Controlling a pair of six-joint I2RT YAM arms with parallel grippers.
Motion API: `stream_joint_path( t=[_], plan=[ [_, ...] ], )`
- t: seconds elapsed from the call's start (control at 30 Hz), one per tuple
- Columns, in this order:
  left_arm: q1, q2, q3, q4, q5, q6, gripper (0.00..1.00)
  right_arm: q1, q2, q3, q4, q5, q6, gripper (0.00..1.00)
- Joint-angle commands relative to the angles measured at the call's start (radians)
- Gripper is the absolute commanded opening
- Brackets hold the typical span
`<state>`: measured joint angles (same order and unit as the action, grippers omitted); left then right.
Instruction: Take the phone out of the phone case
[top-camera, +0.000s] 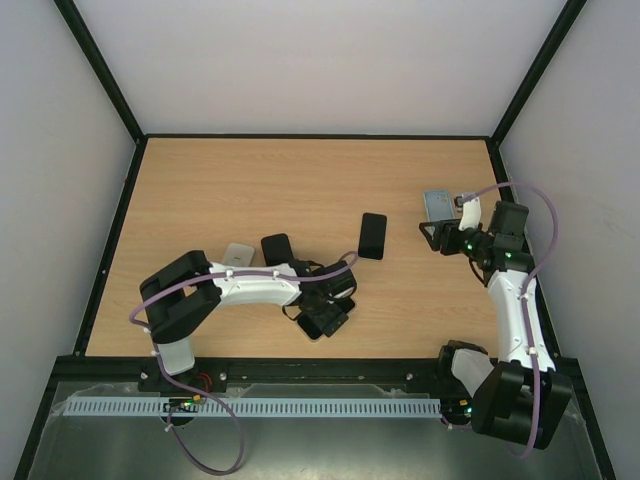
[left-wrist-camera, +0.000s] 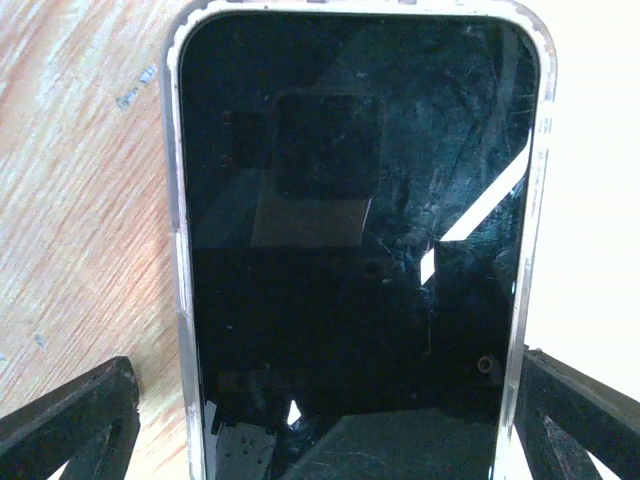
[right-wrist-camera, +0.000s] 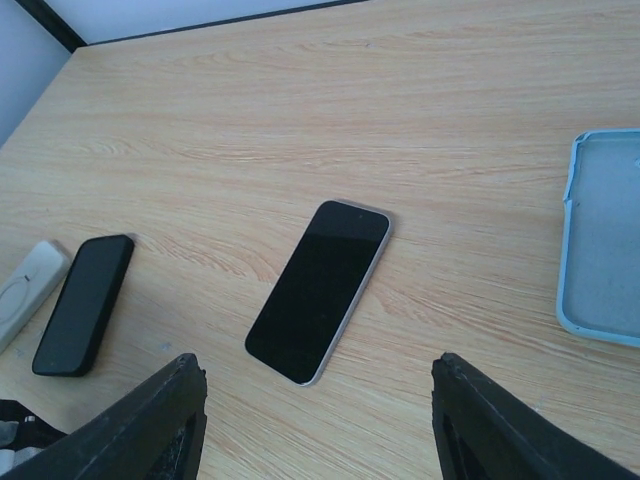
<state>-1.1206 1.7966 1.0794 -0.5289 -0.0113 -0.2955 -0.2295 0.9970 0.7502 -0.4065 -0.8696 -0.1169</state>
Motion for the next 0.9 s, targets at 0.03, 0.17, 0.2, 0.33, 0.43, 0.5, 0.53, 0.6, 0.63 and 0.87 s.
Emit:
stream_joint_path(
  t=[0.03,0.17,0.2,0.33,0.43,0.5,0.53,0.6,0.63,0.87],
  plan=[
    [0.004,0.007,-0.031,-0.032,-0.020,-0.034,1.00,-0.002,-0.018,0.007,0.025,0.007,-0.048,0.61],
    [0.001,0.018,-0.044,-0.015,0.018,-0.028,0.94,0.002,0.027,0.154,-0.115,0.001,-0.236,0.61],
    [-0.001,0.025,-0.039,-0.025,0.037,-0.019,0.90,0.003,0.053,0.207,-0.170,0.006,-0.285,0.61],
    [-0.028,0.021,-0.048,-0.060,0.062,-0.001,0.86,0.027,0.193,0.411,-0.486,-0.003,-0.550,0.61],
    [-0.034,-0.012,-0.062,-0.055,0.019,-0.011,0.90,0.046,0.274,0.479,-0.645,0.024,-0.744,0.63],
    [-0.036,-0.068,-0.078,-0.038,-0.019,-0.023,0.97,0.079,0.303,0.480,-0.750,0.044,-0.920,0.75],
    [-0.036,-0.114,-0.090,-0.022,-0.032,-0.024,0.99,0.098,0.309,0.467,-0.845,0.052,-1.051,0.86],
    [-0.036,-0.217,-0.119,0.010,-0.069,-0.017,1.00,0.138,0.284,0.413,-0.875,0.049,-1.191,0.99],
    [-0.035,-0.279,-0.139,0.035,-0.104,-0.016,1.00,0.169,0.265,0.380,-0.857,0.046,-1.214,0.98],
    [0.119,-0.632,-0.279,0.196,-0.256,-0.147,0.99,0.571,0.271,0.269,-0.571,0.259,-1.058,0.98]
  ],
)
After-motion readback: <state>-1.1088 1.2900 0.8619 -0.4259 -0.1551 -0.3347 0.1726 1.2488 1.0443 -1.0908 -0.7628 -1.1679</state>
